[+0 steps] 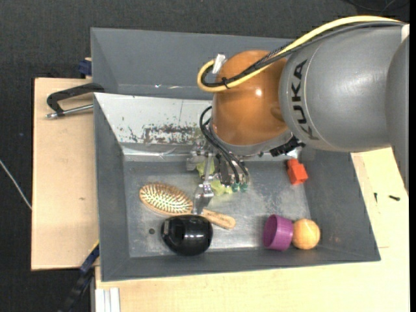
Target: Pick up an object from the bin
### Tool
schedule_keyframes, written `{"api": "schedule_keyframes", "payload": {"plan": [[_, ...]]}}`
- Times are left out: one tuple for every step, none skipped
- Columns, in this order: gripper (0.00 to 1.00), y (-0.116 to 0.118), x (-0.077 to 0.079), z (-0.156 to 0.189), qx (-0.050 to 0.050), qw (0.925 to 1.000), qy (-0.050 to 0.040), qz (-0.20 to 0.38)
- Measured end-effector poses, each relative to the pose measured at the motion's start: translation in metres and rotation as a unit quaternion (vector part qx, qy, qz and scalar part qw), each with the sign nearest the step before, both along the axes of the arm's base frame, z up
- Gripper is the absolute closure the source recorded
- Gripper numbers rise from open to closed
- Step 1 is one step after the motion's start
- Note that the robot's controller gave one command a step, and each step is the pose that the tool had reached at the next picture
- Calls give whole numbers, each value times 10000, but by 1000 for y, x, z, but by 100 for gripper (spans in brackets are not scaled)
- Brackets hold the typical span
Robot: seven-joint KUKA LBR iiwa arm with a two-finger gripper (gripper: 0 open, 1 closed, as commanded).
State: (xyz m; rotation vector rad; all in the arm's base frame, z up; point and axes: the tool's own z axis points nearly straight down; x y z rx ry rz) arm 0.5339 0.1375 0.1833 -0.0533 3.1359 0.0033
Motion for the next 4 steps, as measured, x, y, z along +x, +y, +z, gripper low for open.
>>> {"api": "schedule_keyframes", "payload": {"plan": [[0,-9,-42,-23,-11,9999,48,-91],[0,-3,-37,-42,-8,9990,42,-447],[0,2,-43,-101,8,9999,168,-9],[100,-4,-41,-62,-10,9999,39,-168]]}}
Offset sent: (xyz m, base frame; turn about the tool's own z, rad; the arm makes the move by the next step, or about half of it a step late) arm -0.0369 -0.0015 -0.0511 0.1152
